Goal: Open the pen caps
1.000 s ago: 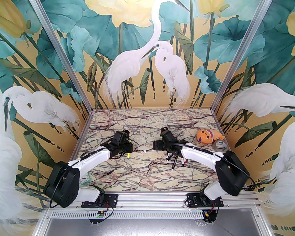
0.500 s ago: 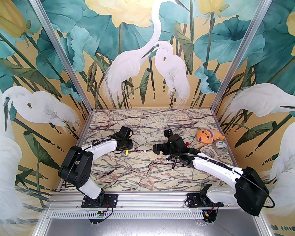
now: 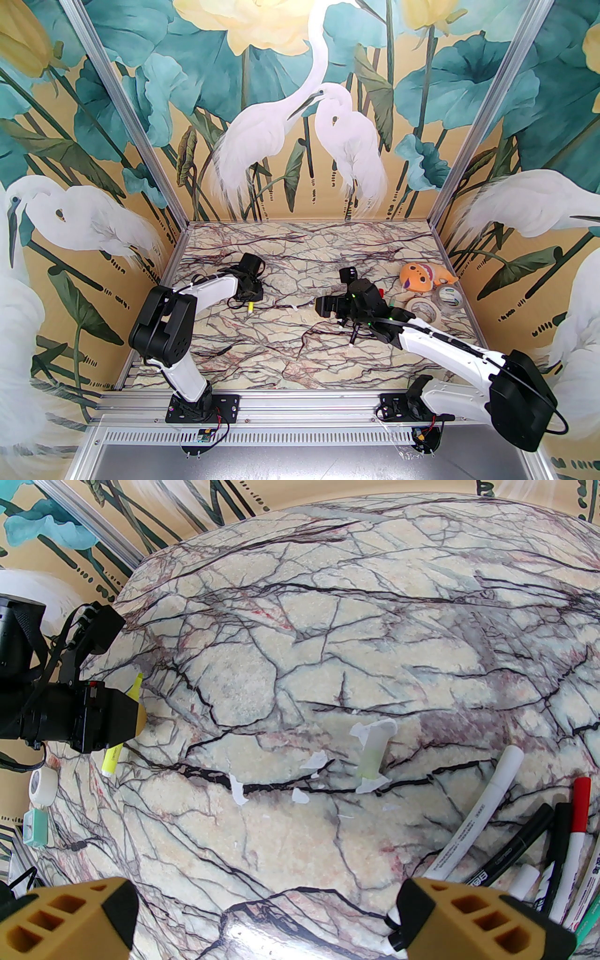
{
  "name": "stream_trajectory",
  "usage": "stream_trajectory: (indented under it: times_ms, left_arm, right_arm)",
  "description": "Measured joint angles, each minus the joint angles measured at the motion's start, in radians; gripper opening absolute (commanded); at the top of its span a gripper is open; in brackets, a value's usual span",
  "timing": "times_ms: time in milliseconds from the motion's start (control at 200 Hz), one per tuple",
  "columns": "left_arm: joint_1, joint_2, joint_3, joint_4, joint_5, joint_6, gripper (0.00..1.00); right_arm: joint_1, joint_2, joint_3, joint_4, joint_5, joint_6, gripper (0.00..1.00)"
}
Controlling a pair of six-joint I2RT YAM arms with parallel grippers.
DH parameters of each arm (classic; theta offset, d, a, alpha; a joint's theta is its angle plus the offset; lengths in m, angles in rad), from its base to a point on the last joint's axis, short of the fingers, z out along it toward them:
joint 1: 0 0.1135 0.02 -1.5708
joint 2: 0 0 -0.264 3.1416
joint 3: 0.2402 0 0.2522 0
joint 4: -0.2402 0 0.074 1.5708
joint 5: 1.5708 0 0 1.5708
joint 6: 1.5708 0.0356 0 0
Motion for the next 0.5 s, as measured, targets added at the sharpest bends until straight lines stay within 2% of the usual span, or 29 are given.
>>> stream_trajectory:
  times_ms: [500]
  left_arm:
    - [0.005, 0.029, 0.027, -0.045, 0.007, -0.004, 0.35]
  right_arm:
    - [0.0, -0.004, -0.005, 0.002, 0.009, 0.019, 0.99]
